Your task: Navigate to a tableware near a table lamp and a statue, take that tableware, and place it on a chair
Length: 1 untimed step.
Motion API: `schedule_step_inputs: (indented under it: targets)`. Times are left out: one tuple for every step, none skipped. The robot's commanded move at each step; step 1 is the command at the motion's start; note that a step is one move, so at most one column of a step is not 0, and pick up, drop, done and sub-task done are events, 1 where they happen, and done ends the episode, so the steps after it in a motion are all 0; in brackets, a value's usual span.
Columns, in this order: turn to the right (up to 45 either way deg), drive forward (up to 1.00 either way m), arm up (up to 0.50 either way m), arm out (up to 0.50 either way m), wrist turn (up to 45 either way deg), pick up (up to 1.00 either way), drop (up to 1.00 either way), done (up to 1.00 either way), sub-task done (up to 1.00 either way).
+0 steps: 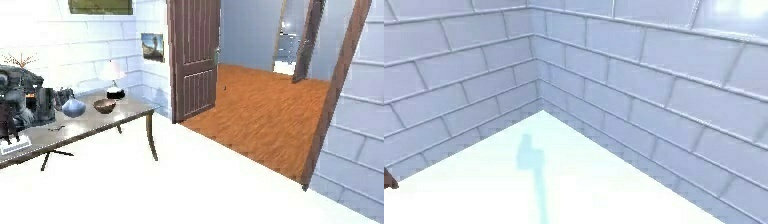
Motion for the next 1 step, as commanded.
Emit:
schedule_step_inputs:
  targets:
    - [-18.0,0.00,0.00,0.00,0.0,0.00,0.00,0.00,0.00]
